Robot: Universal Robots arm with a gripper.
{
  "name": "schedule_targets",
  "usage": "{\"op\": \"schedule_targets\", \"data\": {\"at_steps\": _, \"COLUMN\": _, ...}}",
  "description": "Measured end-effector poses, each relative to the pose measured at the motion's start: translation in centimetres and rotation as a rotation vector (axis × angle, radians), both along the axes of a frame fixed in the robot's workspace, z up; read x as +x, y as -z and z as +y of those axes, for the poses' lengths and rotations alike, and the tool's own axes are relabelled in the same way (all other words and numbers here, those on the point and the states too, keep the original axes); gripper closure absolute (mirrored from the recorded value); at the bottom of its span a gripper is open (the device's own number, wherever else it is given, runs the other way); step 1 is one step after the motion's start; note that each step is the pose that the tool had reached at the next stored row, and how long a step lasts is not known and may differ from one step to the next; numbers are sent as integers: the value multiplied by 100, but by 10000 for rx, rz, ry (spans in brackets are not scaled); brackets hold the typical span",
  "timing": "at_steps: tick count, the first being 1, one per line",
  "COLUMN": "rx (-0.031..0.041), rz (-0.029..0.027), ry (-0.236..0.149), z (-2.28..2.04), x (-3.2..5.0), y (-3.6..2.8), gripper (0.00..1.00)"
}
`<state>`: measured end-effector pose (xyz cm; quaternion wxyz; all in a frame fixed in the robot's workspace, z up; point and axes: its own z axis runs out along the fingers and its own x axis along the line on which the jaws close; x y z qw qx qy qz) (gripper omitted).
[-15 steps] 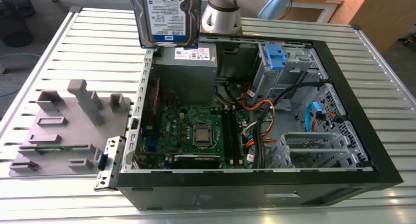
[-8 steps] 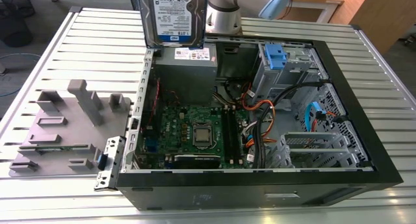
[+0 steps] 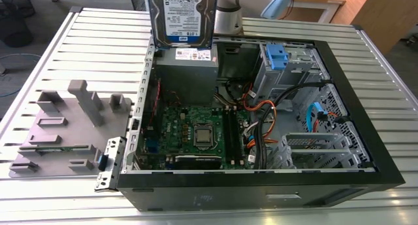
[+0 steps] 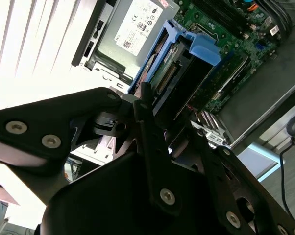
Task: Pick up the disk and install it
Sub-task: 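Pick up the disk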
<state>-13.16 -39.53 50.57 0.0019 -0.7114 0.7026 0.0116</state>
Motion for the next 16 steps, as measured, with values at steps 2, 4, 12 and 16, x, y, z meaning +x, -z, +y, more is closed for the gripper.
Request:
{"op": "schedule_targets", "data": {"at_steps": 2, "rx": 0, "rz": 0, "ry": 0, "z": 0, "x": 33, "y": 0, "gripper": 65}}
{"op": "schedule_targets", "data": {"at_steps": 4, "rx": 0, "rz": -1, "ry": 0, "z": 0, "x": 68, "y": 0, "gripper": 65}}
{"op": "schedule_targets", "data": {"at_steps": 12, "rx": 0, "rz": 0, "ry": 0, "z": 0, "x": 185, "y": 0, "gripper": 65}}
{"op": "schedule_targets", "data": {"at_steps": 16, "rx": 0, "rz": -1, "ry": 1, "z": 0, "x": 201, "y": 0, "gripper": 65}}
